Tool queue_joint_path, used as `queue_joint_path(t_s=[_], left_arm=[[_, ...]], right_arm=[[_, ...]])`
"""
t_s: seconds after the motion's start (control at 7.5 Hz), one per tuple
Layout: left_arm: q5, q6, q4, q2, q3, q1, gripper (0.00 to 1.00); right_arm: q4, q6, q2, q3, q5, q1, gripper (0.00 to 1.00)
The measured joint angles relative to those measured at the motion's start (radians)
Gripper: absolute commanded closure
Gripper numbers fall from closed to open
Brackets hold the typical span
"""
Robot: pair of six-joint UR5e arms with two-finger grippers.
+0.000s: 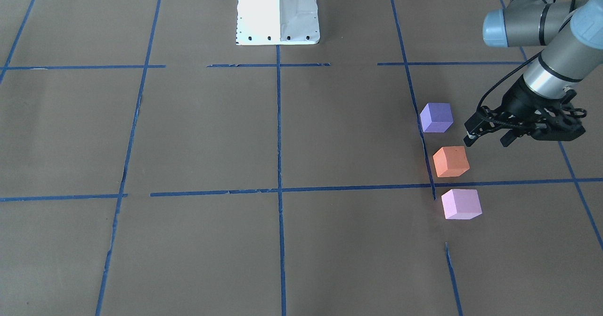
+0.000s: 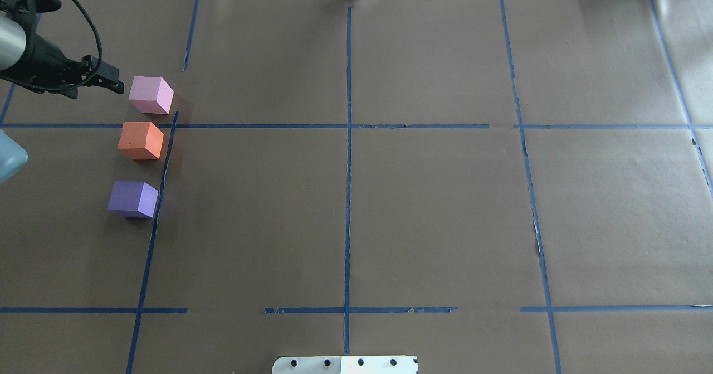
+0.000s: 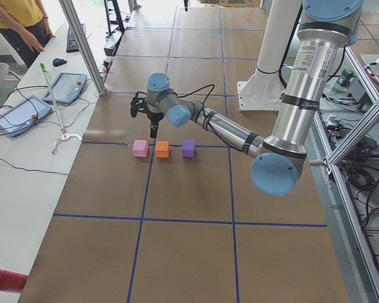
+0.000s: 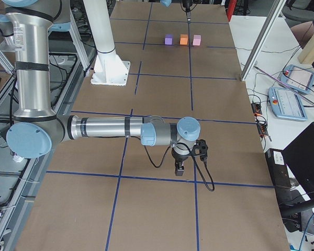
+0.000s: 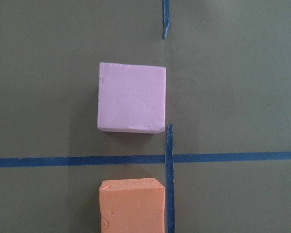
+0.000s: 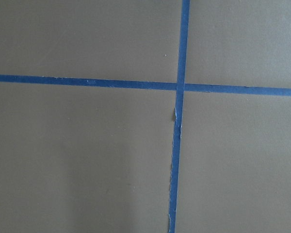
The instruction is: Arrange blocks in a line
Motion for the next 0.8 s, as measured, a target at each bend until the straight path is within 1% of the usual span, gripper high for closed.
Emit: queue_joint_path(t_s=[0.13, 0.27, 0.4, 0.67, 0.8], left_arm=[[0.000, 0.013, 0.014, 0.002, -0.014, -0.012, 0.00], [0.000, 0.082, 0.024, 0.005, -0.012, -0.027, 0.00], [-0.004, 0.243, 0.048, 0.012, 0.010, -0.075, 0.00], [-0.082, 0.616, 0.108, 0.031, 0.109, -0.249, 0.01], [-0.109, 0.748, 0.121, 0.048, 0.154, -0.327, 0.00]], right_arm=[[0.000, 0.000, 0.000, 0.000, 0.000, 0.000, 0.00], [0.000, 0.000, 0.000, 0.000, 0.000, 0.000, 0.00], [-0.001, 0.000, 0.000, 0.000, 0.000, 0.000, 0.00], [0.000, 0.000, 0.000, 0.000, 0.000, 0.000, 0.00], [0.000, 0.000, 0.000, 0.000, 0.000, 0.000, 0.00]])
